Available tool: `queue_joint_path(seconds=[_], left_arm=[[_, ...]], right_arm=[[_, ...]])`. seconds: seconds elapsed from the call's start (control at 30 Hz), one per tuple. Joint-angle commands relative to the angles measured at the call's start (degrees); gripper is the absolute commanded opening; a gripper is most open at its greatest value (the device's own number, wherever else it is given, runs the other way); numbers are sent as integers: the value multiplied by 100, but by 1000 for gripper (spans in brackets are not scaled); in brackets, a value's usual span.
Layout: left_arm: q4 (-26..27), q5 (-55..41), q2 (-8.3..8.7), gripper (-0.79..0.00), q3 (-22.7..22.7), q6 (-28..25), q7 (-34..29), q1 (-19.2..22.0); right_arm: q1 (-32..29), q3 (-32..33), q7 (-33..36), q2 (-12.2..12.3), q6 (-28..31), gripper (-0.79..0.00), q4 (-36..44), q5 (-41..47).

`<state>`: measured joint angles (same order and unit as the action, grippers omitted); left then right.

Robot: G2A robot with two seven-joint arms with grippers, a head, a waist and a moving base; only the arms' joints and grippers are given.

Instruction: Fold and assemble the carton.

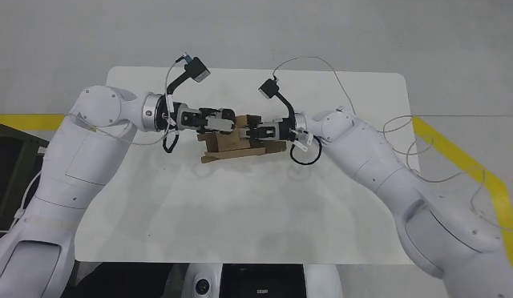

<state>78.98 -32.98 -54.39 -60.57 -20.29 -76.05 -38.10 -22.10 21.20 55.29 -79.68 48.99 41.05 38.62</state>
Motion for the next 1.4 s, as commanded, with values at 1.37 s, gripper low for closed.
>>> queue_joint_path(seconds=[1.37], left_arm=[[-66,286,316,0,-1274,167,149,-693]], right_arm=[[24,-9,-1,-57,1,-785,-143,30]])
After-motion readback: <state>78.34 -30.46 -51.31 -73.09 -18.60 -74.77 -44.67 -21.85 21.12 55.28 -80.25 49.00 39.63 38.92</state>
